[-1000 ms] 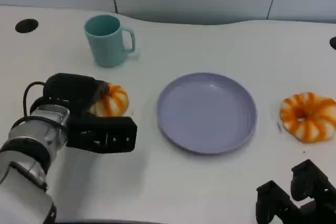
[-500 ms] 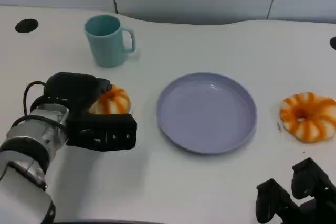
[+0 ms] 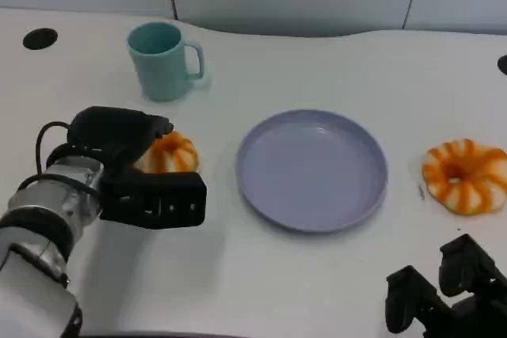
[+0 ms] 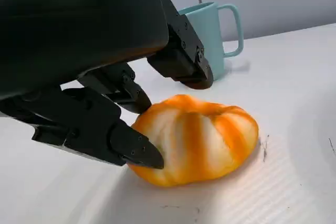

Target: Grasp the bread from the table and place it into the plate.

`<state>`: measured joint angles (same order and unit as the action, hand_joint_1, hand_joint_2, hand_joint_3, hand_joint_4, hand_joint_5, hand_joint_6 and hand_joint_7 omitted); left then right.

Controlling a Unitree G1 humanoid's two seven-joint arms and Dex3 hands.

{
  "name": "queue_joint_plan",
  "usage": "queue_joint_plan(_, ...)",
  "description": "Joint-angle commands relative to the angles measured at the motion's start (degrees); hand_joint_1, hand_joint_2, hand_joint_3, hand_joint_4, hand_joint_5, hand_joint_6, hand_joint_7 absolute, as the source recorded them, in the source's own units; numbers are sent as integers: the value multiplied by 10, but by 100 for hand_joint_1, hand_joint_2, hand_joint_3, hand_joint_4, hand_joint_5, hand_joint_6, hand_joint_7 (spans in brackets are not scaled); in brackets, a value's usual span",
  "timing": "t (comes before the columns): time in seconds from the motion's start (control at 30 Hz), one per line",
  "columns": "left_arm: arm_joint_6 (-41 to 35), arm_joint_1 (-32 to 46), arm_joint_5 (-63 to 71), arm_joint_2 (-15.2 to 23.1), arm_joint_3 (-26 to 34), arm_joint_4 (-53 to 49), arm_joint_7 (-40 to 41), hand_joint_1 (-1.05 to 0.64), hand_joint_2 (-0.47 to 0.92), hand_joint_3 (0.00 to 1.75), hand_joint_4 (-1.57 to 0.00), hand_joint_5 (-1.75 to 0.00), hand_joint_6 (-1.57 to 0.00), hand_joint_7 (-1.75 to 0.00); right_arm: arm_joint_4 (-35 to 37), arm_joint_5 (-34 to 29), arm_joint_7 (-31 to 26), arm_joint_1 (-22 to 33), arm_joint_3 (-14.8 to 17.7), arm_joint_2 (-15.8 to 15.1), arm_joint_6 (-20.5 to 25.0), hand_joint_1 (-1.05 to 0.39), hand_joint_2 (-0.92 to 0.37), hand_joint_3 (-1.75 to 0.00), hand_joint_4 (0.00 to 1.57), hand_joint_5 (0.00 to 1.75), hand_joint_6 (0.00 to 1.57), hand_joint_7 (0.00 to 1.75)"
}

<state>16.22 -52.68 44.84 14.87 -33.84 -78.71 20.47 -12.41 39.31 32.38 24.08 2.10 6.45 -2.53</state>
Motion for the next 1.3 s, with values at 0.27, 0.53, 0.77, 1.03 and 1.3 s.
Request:
queue_joint_plan(0.27,18,8,-7,12,14,3,66,3,82,0,-122,-6,-117,-3,1,-4,-2,3,11,-4,-7,-44,-86,0,77,175,65,175)
queue_joint_plan(0.53,13,6,-6,10,13,3,58,-1,81,0,-120,-4,-116,-2,2,-5,-1,3,11,-4,-7,-45,-86,0,77,175,65,175)
queue_joint_plan(0.77,15,3,-9,12,14,3,43,0,81,0,-118,-2,-114,0,0,-4,-1,4,10,-3,-7,-45,-86,0,78,175,66,175)
queue_joint_plan(1.03,11,7,-2,10,9,2,62,1,80,0,-123,-4,-117,-1,-3,-3,-3,6,10,-3,-5,-45,-86,0,78,175,65,175)
queue_joint_plan(1.3,-21,-1,3,6,-1,1,15,-3,80,1,-100,0,-90,0,2,0,2,3,11,-4,-5,-44,-86,0,78,175,65,175)
